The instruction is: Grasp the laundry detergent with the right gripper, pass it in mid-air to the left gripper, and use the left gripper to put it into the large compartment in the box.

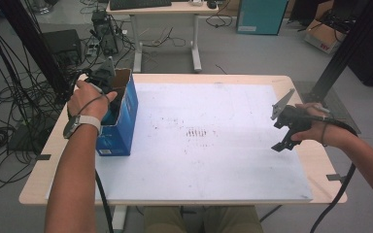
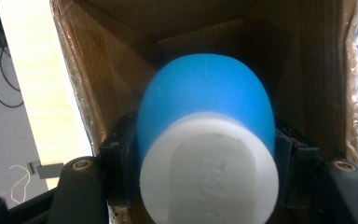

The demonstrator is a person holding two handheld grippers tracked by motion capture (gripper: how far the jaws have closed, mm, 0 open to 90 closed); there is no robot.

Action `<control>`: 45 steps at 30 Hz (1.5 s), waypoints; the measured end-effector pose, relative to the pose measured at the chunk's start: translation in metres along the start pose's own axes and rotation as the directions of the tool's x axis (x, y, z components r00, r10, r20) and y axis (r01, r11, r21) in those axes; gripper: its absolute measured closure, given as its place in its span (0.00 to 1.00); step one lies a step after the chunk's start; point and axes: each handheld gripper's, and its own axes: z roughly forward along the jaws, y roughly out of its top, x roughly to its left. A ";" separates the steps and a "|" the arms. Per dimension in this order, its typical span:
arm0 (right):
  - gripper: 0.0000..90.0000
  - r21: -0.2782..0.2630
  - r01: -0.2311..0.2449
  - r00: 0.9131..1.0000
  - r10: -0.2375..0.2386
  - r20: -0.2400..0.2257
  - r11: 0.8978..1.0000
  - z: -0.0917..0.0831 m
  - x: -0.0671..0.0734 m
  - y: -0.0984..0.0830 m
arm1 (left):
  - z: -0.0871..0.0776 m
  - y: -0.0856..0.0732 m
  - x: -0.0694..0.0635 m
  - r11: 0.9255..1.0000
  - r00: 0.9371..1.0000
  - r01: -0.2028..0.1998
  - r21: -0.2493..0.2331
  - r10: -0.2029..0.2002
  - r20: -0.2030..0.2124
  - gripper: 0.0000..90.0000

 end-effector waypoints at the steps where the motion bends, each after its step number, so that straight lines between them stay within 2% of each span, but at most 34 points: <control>1: 0.10 0.000 0.000 1.000 0.000 0.001 1.000 0.000 0.000 0.000 | 0.000 0.000 0.000 1.000 1.000 0.000 0.000 0.000 0.000 0.42; 14: 0.10 0.001 0.002 1.000 -0.002 -0.001 1.000 0.000 0.000 0.000 | 0.000 0.000 0.001 1.000 1.000 0.006 -0.003 -0.006 0.002 0.42; 15: 0.10 -0.008 -0.004 1.000 0.004 0.016 1.000 0.001 0.001 0.000 | 0.000 0.000 0.001 1.000 1.000 0.004 0.000 -0.004 0.002 0.42; 16: 0.10 -0.013 -0.004 1.000 0.004 -0.005 1.000 0.002 0.000 0.000 | 0.000 0.000 0.001 1.000 1.000 0.007 0.000 -0.007 0.004 0.42; 17: 0.10 0.004 0.004 1.000 -0.004 -0.003 1.000 0.001 0.000 0.000 | 0.000 0.000 0.001 1.000 1.000 0.008 -0.001 -0.008 0.004 0.42; 19: 0.10 -0.014 -0.001 1.000 0.001 -0.002 1.000 0.002 0.000 0.000 | 0.000 0.000 0.001 1.000 1.000 0.007 -0.001 -0.007 0.003 0.42; 22: 0.10 0.002 0.004 1.000 -0.004 -0.001 1.000 0.001 0.000 0.000 | 0.000 0.000 0.001 1.000 1.000 0.009 -0.002 -0.009 0.004 0.42; 23: 0.10 -0.007 -0.012 1.000 0.012 0.018 1.000 0.001 0.001 -0.001 | 0.000 0.000 0.001 1.000 1.000 0.009 -0.002 -0.009 0.004 0.42; 24: 0.10 -0.004 -0.002 1.000 0.002 0.001 1.000 0.001 0.000 0.000 | 0.000 0.000 0.001 1.000 1.000 0.009 -0.002 -0.009 0.004 0.42; 31: 0.10 0.004 0.003 1.000 -0.003 -0.002 1.000 0.001 0.000 0.000 | 0.000 -0.001 0.001 1.000 1.000 0.010 -0.006 -0.010 0.004 0.42; 39: 0.10 0.001 0.003 1.000 -0.003 -0.002 1.000 0.001 0.000 0.000 | 0.001 -0.001 0.002 1.000 1.000 0.014 -0.009 -0.014 0.006 0.42; 40: 0.10 -0.009 0.000 1.000 0.000 0.015 1.000 0.001 0.001 0.000 | 0.000 -0.001 0.002 1.000 1.000 0.015 -0.008 -0.015 0.006 0.42; 41: 0.10 -0.021 -0.003 1.000 0.003 -0.004 1.000 0.003 0.000 -0.001 | 0.000 -0.001 0.002 1.000 1.000 0.015 -0.009 -0.015 0.006 0.42; 42: 0.10 0.007 0.001 1.000 -0.001 -0.002 1.000 0.001 0.000 0.000 | 0.000 -0.001 0.002 1.000 1.000 0.015 -0.009 -0.015 0.006 0.42; 45: 0.10 0.001 -0.001 1.000 0.001 -0.003 1.000 0.001 0.000 -0.001 | 0.001 -0.001 0.001 1.000 1.000 0.015 -0.011 -0.015 0.005 0.42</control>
